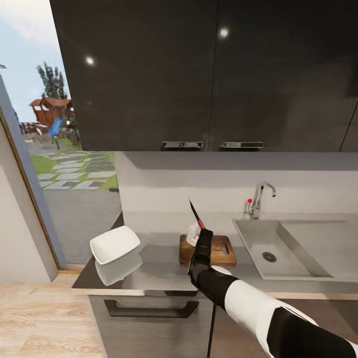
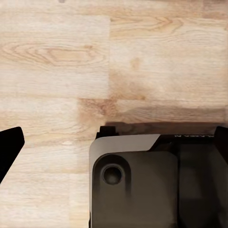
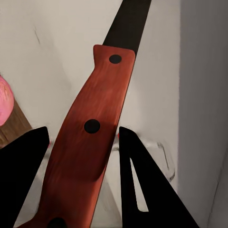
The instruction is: In the kitchen, take the Vidalia onion out of the sink, dice it on the chopping board with the paring knife, put the diced onion into the bowl on the countertop, then place both the paring knife and the chopping board into the sink.
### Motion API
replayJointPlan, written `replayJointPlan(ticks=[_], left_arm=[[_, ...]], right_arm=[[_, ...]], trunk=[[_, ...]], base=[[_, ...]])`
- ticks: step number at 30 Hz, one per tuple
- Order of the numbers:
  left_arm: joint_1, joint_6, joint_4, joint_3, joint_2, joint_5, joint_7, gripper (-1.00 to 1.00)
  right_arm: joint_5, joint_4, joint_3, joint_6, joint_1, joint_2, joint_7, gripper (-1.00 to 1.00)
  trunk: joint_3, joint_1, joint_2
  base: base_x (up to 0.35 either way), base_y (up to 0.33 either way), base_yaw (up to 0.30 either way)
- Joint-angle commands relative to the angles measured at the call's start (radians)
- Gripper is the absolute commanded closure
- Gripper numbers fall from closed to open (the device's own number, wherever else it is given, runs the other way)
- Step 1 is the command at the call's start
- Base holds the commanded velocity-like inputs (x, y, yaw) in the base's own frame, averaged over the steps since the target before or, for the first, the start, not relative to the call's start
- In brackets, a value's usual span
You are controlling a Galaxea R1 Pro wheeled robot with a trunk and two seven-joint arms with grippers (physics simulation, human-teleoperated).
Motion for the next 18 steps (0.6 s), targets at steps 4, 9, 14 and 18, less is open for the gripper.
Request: replayJointPlan(ticks=[4,9,14,18], left_arm=[[-0.001,-0.005,0.004,-0.008,-0.001,0.009,-0.003,-1.0],[-0.001,-0.005,0.004,-0.008,-0.004,0.008,-0.003,-1.0],[-0.001,-0.005,0.004,-0.008,-0.007,0.009,-0.003,-1.0],[-0.001,-0.005,0.004,-0.008,-0.007,0.008,-0.003,-1.0]], right_arm=[[0.001,0.017,0.005,0.008,-0.001,0.0,0.0,1.0],[0.001,0.034,0.004,0.011,-0.001,0.0,-0.001,1.0],[0.0,0.04,0.004,0.012,-0.001,0.0,-0.002,1.0],[0.0,0.042,0.004,0.013,-0.001,0.0,-0.001,1.0]], trunk=[[0.0,0.0,-0.001],[0.0,0.0,-0.001],[0.0,0.0,-0.001],[0.0,0.0,-0.001]], base=[[0.001,0.001,0.0],[-0.002,-0.012,0.0],[-0.122,-0.178,0.0],[-0.2,-0.208,0.0]])
